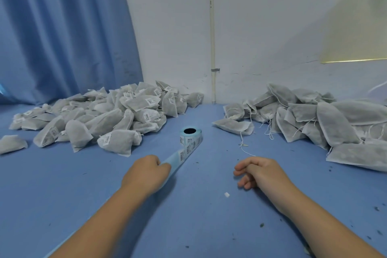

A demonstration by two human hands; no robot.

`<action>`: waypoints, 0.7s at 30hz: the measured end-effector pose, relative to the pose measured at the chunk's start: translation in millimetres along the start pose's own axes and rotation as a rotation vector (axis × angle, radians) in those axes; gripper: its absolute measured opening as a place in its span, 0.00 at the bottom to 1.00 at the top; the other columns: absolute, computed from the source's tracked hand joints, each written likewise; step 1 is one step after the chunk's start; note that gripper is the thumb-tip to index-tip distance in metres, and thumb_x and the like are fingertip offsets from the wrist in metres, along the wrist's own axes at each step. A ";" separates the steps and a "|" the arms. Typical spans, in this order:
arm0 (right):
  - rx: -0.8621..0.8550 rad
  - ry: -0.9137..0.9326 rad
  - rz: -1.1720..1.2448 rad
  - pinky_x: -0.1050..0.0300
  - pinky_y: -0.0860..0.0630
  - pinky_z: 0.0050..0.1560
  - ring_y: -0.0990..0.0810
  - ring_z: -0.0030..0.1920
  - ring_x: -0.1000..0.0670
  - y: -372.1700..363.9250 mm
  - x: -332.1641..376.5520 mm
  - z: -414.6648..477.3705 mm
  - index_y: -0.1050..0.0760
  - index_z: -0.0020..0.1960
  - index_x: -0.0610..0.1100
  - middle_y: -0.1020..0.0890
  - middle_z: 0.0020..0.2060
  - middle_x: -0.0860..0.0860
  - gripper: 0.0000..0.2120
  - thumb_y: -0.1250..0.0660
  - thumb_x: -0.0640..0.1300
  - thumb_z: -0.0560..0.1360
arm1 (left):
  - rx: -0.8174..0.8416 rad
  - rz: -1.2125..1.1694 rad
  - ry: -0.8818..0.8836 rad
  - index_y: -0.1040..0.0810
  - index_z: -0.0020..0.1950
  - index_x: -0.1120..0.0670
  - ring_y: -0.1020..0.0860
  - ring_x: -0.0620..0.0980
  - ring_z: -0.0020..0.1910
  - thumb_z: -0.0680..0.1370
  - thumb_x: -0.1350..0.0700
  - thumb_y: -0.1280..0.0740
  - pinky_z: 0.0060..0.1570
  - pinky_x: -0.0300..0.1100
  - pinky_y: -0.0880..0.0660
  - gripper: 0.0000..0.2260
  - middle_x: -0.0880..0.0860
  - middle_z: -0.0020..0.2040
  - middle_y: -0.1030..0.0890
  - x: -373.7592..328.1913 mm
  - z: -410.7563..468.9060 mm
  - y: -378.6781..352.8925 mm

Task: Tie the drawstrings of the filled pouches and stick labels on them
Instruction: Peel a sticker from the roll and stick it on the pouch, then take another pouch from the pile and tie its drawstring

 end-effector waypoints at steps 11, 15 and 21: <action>0.010 0.017 -0.028 0.61 0.26 0.28 0.20 0.28 0.47 -2.1 1.9 -2.9 0.20 0.39 0.36 0.15 0.35 0.43 0.16 0.46 0.28 0.74 | 0.154 0.364 0.010 0.27 0.46 0.50 0.25 0.47 0.44 0.78 0.42 0.44 0.40 0.42 0.32 0.14 0.48 0.46 0.23 13.4 -1.6 28.5; 0.010 0.019 -0.029 0.61 0.26 0.27 0.21 0.27 0.48 -1.8 2.7 -3.5 0.21 0.39 0.35 0.16 0.35 0.42 0.16 0.46 0.28 0.74 | 0.235 0.453 0.001 0.24 0.53 0.52 0.27 0.50 0.45 0.77 0.33 0.43 0.42 0.43 0.32 0.24 0.49 0.48 0.24 5.2 1.0 34.4; 0.018 0.018 -0.040 0.62 0.26 0.28 0.21 0.26 0.49 -3.6 2.1 -2.8 0.21 0.38 0.36 0.15 0.34 0.44 0.16 0.46 0.28 0.74 | -0.134 0.477 -0.189 0.30 0.65 0.52 0.26 0.54 0.61 0.80 0.44 0.40 0.51 0.46 0.29 0.18 0.52 0.63 0.26 -35.2 -10.4 32.6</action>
Point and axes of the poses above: each hand's wrist, its own z-axis towards the middle knuckle, its own y-axis out of the back of the hand, x = y × z, the point moved 5 cm from there along z, towards the middle knuckle
